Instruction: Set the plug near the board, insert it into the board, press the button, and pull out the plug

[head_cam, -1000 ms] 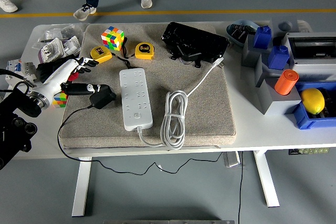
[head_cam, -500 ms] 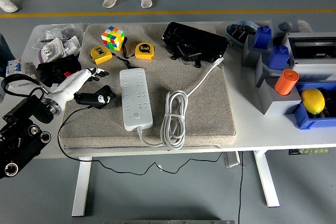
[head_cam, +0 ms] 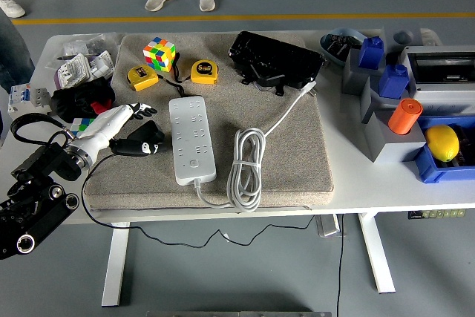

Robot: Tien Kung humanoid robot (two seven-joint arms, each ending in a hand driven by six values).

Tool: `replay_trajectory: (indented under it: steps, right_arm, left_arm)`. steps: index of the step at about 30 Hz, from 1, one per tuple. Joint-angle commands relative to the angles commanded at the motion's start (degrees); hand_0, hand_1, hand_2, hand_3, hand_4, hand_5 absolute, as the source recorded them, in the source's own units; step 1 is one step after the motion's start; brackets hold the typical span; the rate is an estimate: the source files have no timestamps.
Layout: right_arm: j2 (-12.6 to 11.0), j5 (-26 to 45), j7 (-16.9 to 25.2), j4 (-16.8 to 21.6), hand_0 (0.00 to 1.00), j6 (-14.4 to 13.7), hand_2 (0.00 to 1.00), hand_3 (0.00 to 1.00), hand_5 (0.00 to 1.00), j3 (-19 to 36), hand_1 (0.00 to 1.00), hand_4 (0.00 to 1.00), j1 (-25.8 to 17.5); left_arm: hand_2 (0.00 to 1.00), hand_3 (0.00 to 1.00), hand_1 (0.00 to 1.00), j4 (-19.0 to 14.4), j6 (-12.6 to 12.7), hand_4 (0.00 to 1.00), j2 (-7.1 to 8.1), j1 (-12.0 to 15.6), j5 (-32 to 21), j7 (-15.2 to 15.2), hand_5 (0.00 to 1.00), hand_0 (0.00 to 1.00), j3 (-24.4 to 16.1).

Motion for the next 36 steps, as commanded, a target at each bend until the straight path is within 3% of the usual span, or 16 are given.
replay_trajectory:
  steps: [1, 14, 18, 19, 24, 25, 36]
  right_arm:
    - [0.0, 0.0, 0.0, 0.0, 0.719, 0.0, 0.735, 0.663, 0.647, 0.0, 0.723, 0.998, 0.0]
    - [-0.1, 0.0, 0.0, 0.1, 0.719, 0.0, 0.735, 0.664, 0.647, -0.3, 0.723, 0.998, 0.1]
    - [0.0, 0.1, 0.0, 0.1, 0.719, 0.0, 0.735, 0.664, 0.647, -0.1, 0.723, 0.998, 0.2]
    - [-0.1, 0.1, 0.0, 0.1, 0.718, -0.1, 0.735, 0.663, 0.647, -0.1, 0.723, 0.998, 0.2]
    - [-0.1, 0.1, 0.0, 0.1, 0.718, -0.1, 0.735, 0.663, 0.647, -0.2, 0.723, 0.998, 0.1]
    - [-0.1, 0.1, 0.0, 0.1, 0.719, -0.1, 0.735, 0.663, 0.647, -0.2, 0.723, 0.998, 0.2]
    - [-0.1, 0.1, 0.1, 0.1, 0.718, -0.1, 0.735, 0.663, 0.646, -0.3, 0.722, 0.998, 0.3]
  left_arm:
    - [0.671, 0.721, 0.670, 0.3, 0.1, 0.998, -0.08, -0.1, -0.4, -0.2, 0.207, 0.666, 0.2]
    - [0.647, 0.705, 0.632, 3.4, 1.3, 0.998, -1.23, -1.4, -1.6, -0.8, 0.193, 0.626, 0.9]
    - [0.647, 0.705, 0.632, 4.4, 1.3, 0.998, -1.36, -1.9, -2.2, -0.5, 0.193, 0.626, 1.3]
    - [0.579, 0.668, 0.592, 4.6, 1.3, 0.998, -1.38, -2.0, -2.4, -0.6, 0.185, 0.576, 1.3]
    - [0.579, 0.668, 0.592, 5.4, 1.2, 0.998, -1.43, -2.3, -3.3, -0.7, 0.185, 0.576, 1.5]
    - [0.547, 0.626, 0.571, 5.5, 1.2, 0.998, -1.44, -2.3, -3.4, -0.6, 0.182, 0.550, 1.5]
    - [0.541, 0.606, 0.553, 6.5, 0.9, 0.998, -1.48, -2.7, -3.6, 0.3, 0.177, 0.533, 1.9]
